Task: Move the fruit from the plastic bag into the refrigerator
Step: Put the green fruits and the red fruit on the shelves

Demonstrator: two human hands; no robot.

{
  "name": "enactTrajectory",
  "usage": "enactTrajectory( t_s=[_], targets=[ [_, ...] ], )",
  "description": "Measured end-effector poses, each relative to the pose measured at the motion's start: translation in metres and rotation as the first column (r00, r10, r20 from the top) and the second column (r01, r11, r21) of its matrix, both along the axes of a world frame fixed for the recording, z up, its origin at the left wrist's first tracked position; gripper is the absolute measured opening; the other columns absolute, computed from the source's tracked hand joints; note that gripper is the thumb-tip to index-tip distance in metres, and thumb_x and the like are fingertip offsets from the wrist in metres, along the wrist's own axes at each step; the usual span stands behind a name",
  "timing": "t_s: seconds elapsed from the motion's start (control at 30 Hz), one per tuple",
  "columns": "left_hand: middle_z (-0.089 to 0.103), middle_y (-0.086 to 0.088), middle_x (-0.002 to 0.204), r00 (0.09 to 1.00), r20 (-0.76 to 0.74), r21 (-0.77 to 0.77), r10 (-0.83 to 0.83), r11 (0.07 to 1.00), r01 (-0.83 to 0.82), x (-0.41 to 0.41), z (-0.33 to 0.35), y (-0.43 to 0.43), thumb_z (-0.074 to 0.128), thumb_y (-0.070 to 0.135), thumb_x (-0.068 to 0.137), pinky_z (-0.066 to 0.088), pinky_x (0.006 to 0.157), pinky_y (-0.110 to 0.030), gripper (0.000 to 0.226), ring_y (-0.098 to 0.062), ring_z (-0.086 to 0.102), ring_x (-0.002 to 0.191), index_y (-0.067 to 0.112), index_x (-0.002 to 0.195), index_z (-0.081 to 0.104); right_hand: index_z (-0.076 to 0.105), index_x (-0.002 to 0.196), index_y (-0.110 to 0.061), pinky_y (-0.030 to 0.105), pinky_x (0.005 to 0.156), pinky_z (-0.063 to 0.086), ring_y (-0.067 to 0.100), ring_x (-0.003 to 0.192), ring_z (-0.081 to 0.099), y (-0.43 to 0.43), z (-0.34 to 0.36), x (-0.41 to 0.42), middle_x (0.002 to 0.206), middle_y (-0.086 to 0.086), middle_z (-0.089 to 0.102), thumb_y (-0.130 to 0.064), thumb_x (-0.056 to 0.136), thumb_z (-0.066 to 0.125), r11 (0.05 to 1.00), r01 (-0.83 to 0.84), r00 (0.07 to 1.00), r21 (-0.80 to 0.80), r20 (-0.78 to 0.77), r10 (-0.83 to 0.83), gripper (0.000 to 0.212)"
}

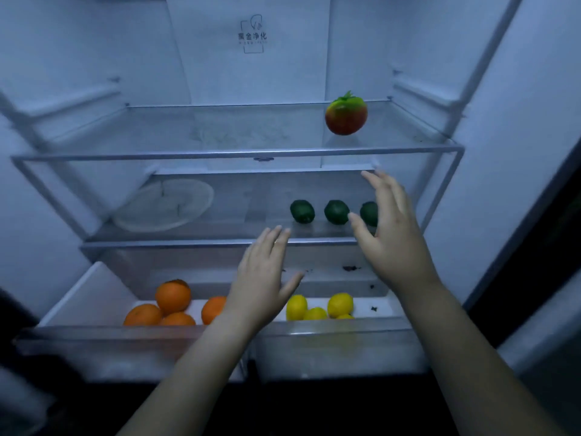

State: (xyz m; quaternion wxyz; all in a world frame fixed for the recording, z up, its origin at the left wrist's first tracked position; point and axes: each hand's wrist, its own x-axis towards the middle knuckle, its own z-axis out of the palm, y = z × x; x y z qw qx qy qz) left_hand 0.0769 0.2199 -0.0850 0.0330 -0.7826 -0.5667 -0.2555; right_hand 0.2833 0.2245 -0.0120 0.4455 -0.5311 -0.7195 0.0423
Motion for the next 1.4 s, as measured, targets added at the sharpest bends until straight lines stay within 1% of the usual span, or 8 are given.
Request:
enactTrajectory(
  t_s=[0.17, 0.33, 0.57, 0.63, 0.77, 1.0, 1.17, 1.4],
  targets=[
    [0.042, -0.011, 0.145, 0.996, -0.030, 0.050, 0.084, 0.995, -0.082, -0.003, -0.020, -0.050, 0.042, 0.047, 0.086, 0.035, 0.108, -0.043, 0.068, -0.028, 0.037, 0.135, 0.006, 0.140, 0.039, 0.035, 0.143, -0.022, 0.017, 0.107, 0.014, 0.012, 0.140, 0.020, -0.041, -0.033, -0.004, 0.152, -0.002, 0.027, -0.022, 0.093, 0.055, 0.996, -0.070, 0.997, -0.055, 0.033, 0.072, 0.054],
    [0.044, -0.012, 0.143, 0.982, -0.031, 0.006, 0.187, 0.982, -0.186, -0.014, -0.044, -0.093, 0.041, 0.048, 0.085, 0.038, 0.105, -0.043, 0.067, -0.029, 0.042, 0.132, 0.007, 0.138, 0.043, 0.036, 0.142, -0.023, 0.025, 0.106, 0.022, 0.013, 0.140, 0.020, -0.075, -0.071, -0.015, 0.152, -0.003, 0.025, -0.023, 0.092, 0.055, 0.977, -0.156, 0.983, -0.145, 0.070, 0.168, 0.054],
    [0.047, -0.006, 0.141, 0.961, -0.057, -0.070, 0.272, 0.959, -0.275, -0.048, -0.061, -0.127, 0.040, 0.044, 0.084, 0.039, 0.102, -0.043, 0.060, -0.029, 0.041, 0.132, 0.015, 0.137, 0.045, 0.040, 0.140, -0.019, 0.039, 0.109, 0.031, 0.023, 0.135, 0.030, -0.094, -0.111, -0.052, 0.146, 0.005, 0.036, -0.021, 0.089, 0.060, 0.957, -0.191, 0.959, -0.220, 0.165, 0.230, 0.055],
    [0.048, -0.006, 0.140, 0.960, -0.062, -0.091, 0.275, 0.956, -0.280, -0.061, -0.065, -0.129, 0.040, 0.042, 0.083, 0.041, 0.099, -0.041, 0.058, -0.028, 0.043, 0.131, 0.016, 0.135, 0.047, 0.043, 0.138, -0.016, 0.043, 0.107, 0.034, 0.026, 0.130, 0.035, -0.095, -0.121, -0.063, 0.140, 0.008, 0.042, -0.020, 0.087, 0.062, 0.960, -0.179, 0.959, -0.215, 0.181, 0.219, 0.054],
    [0.049, -0.005, 0.137, 0.966, -0.026, -0.118, 0.259, 0.958, -0.260, -0.083, -0.077, -0.124, 0.040, 0.039, 0.084, 0.041, 0.098, -0.041, 0.054, -0.025, 0.042, 0.130, 0.019, 0.134, 0.048, 0.051, 0.131, -0.016, 0.041, 0.103, 0.037, 0.023, 0.121, 0.038, -0.093, -0.141, -0.083, 0.129, 0.007, 0.047, -0.020, 0.085, 0.064, 0.968, -0.140, 0.970, -0.210, 0.165, 0.176, 0.048],
    [0.055, 0.001, 0.122, 0.976, -0.027, 0.076, 0.218, 0.974, -0.215, -0.103, -0.089, -0.111, 0.049, 0.039, 0.083, 0.023, 0.108, -0.052, 0.041, -0.022, 0.047, 0.114, 0.027, 0.122, 0.055, 0.060, 0.115, -0.018, 0.035, 0.096, 0.036, 0.024, 0.112, 0.041, -0.099, -0.158, -0.108, 0.120, 0.007, 0.048, -0.020, 0.080, 0.071, 0.987, 0.050, 0.989, -0.155, 0.148, -0.027, 0.037],
    [0.056, -0.001, 0.117, 0.983, 0.060, 0.119, 0.175, 0.976, -0.181, -0.109, -0.098, -0.104, 0.064, 0.039, 0.082, 0.027, 0.106, -0.047, 0.039, -0.024, 0.048, 0.110, 0.026, 0.119, 0.060, 0.062, 0.116, -0.024, 0.034, 0.092, 0.040, 0.021, 0.111, 0.041, -0.104, -0.161, -0.112, 0.117, 0.004, 0.050, -0.028, 0.081, 0.073, 0.983, 0.146, 0.979, -0.113, 0.159, -0.127, 0.037],
    [0.056, -0.003, 0.120, 0.965, 0.190, 0.123, 0.182, 0.970, -0.208, -0.104, -0.113, -0.099, 0.076, 0.033, 0.076, 0.020, 0.112, -0.047, 0.044, -0.024, 0.044, 0.115, 0.025, 0.117, 0.062, 0.064, 0.116, -0.024, 0.026, 0.094, 0.034, 0.020, 0.107, 0.043, -0.105, -0.168, -0.115, 0.116, 0.005, 0.053, -0.019, 0.078, 0.076, 0.982, 0.185, 0.972, -0.030, 0.150, -0.179, 0.040]
  ],
)
